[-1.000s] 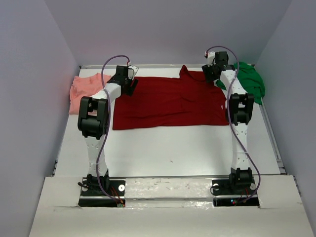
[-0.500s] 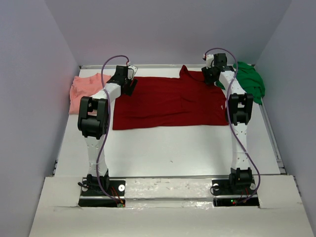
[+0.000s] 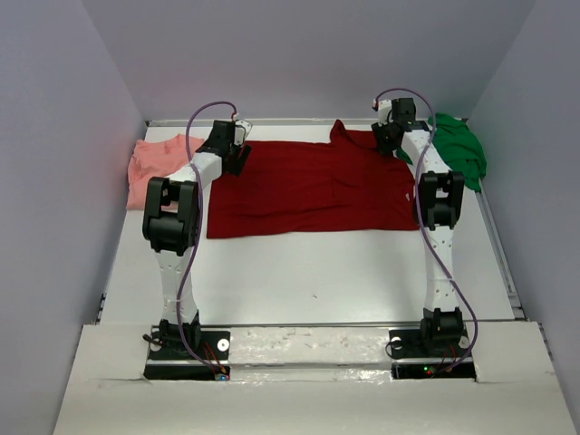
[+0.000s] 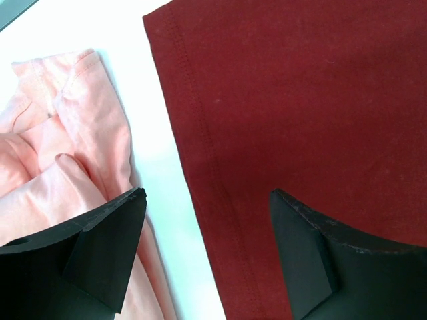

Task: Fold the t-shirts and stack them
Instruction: Fold the tshirt

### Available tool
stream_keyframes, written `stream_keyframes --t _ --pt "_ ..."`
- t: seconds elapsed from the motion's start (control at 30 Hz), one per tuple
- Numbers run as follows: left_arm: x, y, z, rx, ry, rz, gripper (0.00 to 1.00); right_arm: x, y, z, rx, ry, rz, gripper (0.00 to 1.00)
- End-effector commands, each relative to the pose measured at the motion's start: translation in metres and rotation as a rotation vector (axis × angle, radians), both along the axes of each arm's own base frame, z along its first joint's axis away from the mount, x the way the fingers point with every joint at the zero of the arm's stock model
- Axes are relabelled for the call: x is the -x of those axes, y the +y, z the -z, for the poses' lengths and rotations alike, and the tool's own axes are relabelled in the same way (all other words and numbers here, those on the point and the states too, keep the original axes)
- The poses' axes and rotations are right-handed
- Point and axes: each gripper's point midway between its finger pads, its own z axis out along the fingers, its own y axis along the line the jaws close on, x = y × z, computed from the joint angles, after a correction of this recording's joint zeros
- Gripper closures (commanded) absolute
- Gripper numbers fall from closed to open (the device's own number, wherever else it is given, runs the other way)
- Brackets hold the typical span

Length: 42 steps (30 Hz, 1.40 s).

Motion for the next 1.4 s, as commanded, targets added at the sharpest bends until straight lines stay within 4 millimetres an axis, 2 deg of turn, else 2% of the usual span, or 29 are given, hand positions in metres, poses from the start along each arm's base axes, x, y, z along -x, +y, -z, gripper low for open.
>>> stream_keyframes --t 0.0,0.1,0.13,0.17,0.23,0.3,0.4,0.63,0.7,0.93,1.07,1.37 --pt "-0.015 0.011 -0.018 -0.042 -0.066 -0.046 0.14 -0.002 -0.004 0.004 0.036 -0.002 0.014 0.6" --pt "-0.02 0.018 -0.021 -0.063 -0.082 -0.071 0.14 -0.001 -0.004 0.004 0.034 -0.002 0.015 0.54" --pt "-0.021 0.018 -0.021 -0.059 -0.082 -0.073 0.14 -0.001 -0.004 0.002 0.033 -0.003 0.014 0.39" --pt "-0.023 0.017 -0.024 -0.053 -0.088 -0.072 0.14 -0.001 -0.004 0.0 0.034 -0.006 0.015 0.32" --pt "-0.024 0.016 -0.026 -0.044 -0.089 -0.067 0.14 -0.002 -0.004 -0.009 0.037 -0.02 0.015 0.22" --pt "-0.023 0.016 -0.025 -0.036 -0.087 -0.066 0.14 -0.003 -0.005 -0.014 0.043 -0.03 0.015 0.16" --pt "-0.02 0.014 -0.022 -0.03 -0.078 -0.064 0.14 -0.005 -0.005 -0.025 0.043 -0.048 0.012 0.15" --pt "-0.014 0.015 -0.017 -0.035 -0.064 -0.06 0.14 -0.008 -0.006 -0.028 0.045 -0.06 0.023 0.17" --pt "-0.014 0.015 -0.018 -0.036 -0.063 -0.059 0.14 -0.009 -0.012 -0.033 0.045 -0.071 0.035 0.17" --pt "-0.016 0.013 -0.018 -0.038 -0.064 -0.057 0.14 -0.009 -0.01 -0.057 0.033 -0.104 0.028 0.2" --pt "-0.017 0.012 -0.018 -0.038 -0.064 -0.057 0.14 -0.009 -0.023 -0.068 0.032 -0.121 0.052 0.22" --pt "-0.016 0.009 -0.018 -0.041 -0.063 -0.052 0.14 -0.007 -0.022 -0.092 0.027 -0.154 0.053 0.23"
